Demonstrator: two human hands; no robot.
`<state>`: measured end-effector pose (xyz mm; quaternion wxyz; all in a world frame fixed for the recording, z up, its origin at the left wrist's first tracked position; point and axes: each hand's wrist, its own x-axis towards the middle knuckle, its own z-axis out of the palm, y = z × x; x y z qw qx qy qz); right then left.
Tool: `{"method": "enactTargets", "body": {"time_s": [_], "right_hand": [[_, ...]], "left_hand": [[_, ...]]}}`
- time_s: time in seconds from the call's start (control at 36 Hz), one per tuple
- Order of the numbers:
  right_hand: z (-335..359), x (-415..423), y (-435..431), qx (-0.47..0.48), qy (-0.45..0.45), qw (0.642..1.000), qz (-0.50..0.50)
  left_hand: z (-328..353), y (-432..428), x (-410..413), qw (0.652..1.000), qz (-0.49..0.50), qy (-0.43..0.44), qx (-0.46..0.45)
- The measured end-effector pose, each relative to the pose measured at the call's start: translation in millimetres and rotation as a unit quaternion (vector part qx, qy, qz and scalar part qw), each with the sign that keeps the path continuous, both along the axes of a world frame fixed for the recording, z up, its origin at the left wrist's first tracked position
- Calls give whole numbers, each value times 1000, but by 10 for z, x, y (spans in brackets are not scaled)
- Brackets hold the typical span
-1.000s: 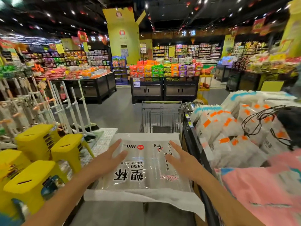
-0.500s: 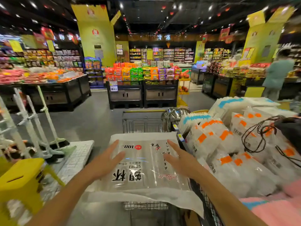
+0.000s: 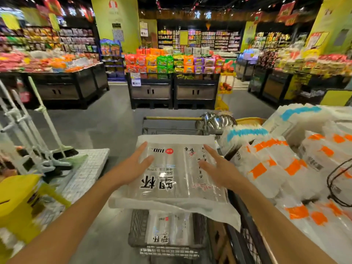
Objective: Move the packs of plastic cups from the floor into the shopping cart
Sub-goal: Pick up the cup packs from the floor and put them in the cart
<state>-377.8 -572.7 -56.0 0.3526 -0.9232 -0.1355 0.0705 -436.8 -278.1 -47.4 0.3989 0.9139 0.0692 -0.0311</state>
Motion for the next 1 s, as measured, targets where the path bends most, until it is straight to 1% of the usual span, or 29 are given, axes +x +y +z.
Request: {"method": "enactTargets", "body": {"time_s": [0.11, 0.19, 0.25, 0.36, 0.42, 0.47, 0.56, 0.69, 0.75, 0.83, 0.89, 0.94, 1.0], "right_hand": [[-181, 481, 40, -5, 18, 1000, 10], [-458, 798, 86, 9, 32, 999, 29], [-713, 1003, 140, 1, 44, 998, 34], [-1313, 1257, 260, -23, 69, 997, 34], [-1684, 1350, 299, -14, 84, 996, 23], [-2074, 1409, 346, -13, 119, 993, 8], [-2568, 1478, 455, 0, 174, 985, -15], [-3372, 1426, 659, 11, 216, 976, -36], [-3604, 1403, 749, 18, 241, 969, -45], [-3950, 1364, 834, 11, 314, 946, -75], [-4113, 1298, 866, 61, 354, 925, -120], [-4319, 1280, 907, 84, 366, 915, -146], [-4501, 1266, 922, 66, 379, 912, -140]], "left_hand": [[-189, -23, 387, 1000, 13, 5, 1], [-469, 25, 640, 1000, 17, 7, -14], [-729, 89, 801, 1000, 25, 14, -7], [-1290, 163, 1086, 995, 54, 81, 8], [-1621, 188, 1215, 995, 43, 88, -25], [-1991, 211, 1297, 993, 31, 99, -61], [-2599, 278, 1411, 991, 30, 108, -76], [-3480, 352, 1438, 980, 49, 147, -128], [-3770, 368, 1406, 978, 57, 157, -125], [-4210, 399, 1353, 975, 56, 180, -116], [-4422, 402, 1315, 968, 67, 205, -128], [-4620, 381, 1317, 962, 77, 231, -122], [-4747, 330, 1311, 960, 81, 247, -104]]}}
